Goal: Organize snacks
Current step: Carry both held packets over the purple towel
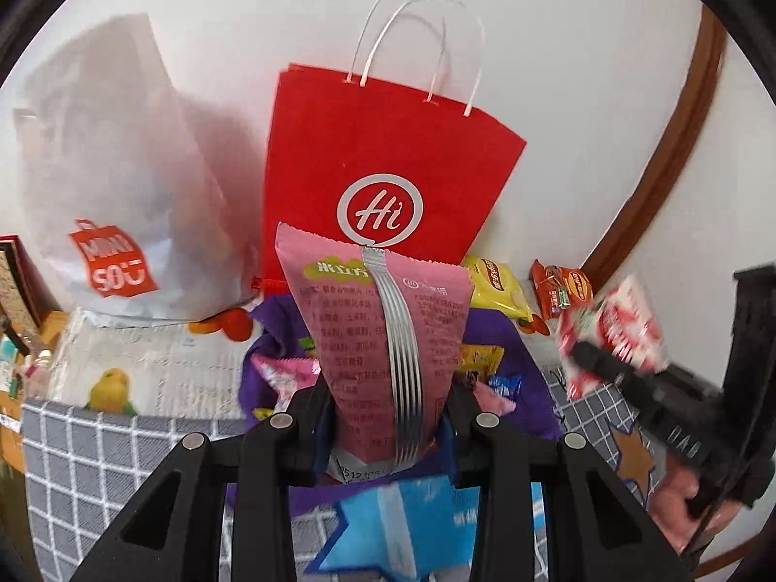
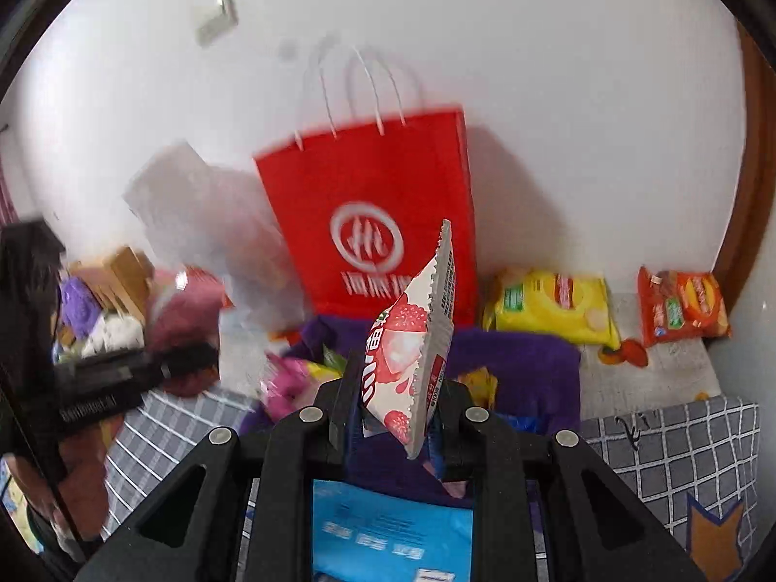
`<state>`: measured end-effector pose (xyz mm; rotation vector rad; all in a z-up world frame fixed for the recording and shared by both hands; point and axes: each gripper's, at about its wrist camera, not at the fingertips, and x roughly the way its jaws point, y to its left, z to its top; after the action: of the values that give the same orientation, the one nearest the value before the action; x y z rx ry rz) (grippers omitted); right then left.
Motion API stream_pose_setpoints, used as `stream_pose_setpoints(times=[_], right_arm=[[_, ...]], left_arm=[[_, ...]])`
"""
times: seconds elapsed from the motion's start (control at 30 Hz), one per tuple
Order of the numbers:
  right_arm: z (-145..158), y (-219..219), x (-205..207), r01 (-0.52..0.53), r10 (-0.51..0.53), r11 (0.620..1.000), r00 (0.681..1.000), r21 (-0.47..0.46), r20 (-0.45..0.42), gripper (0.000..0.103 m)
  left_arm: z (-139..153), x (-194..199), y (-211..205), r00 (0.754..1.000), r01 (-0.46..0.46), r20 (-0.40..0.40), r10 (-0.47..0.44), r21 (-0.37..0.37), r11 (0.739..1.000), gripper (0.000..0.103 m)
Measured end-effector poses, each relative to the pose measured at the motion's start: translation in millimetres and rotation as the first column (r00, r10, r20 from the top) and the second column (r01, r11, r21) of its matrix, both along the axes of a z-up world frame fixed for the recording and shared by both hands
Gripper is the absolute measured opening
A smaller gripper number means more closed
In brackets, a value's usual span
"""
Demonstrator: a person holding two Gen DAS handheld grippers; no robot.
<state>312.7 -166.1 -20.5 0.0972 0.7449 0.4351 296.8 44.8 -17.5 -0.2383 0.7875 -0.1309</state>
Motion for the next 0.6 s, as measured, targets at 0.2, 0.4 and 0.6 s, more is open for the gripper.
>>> stream_pose_setpoints(times=[0.2,0.4,0.6], right_arm=[[-40,-3,33,0.002,-0.007,0.999,0.995,-0.049,-0.099,0.023],[-77,5,51,-0.024,0.008,0.996,0.983,-0.084,-0.185,0.023],[-111,25,61,-0.087,0.057,0.992,0.959,-0.095,-0.279,0.023]], left_arm=[[-31,28,2,0.998,0.0,-0.06,-0.001,-0.012,1.0,0.033],[-43,33,16,0.996,-0.016,-0.089,0.015,-0.02,1.0,0.033],[-60,45,21,0.99,-0.021,-0.138,0.016,-0.034,0.999,0.033]])
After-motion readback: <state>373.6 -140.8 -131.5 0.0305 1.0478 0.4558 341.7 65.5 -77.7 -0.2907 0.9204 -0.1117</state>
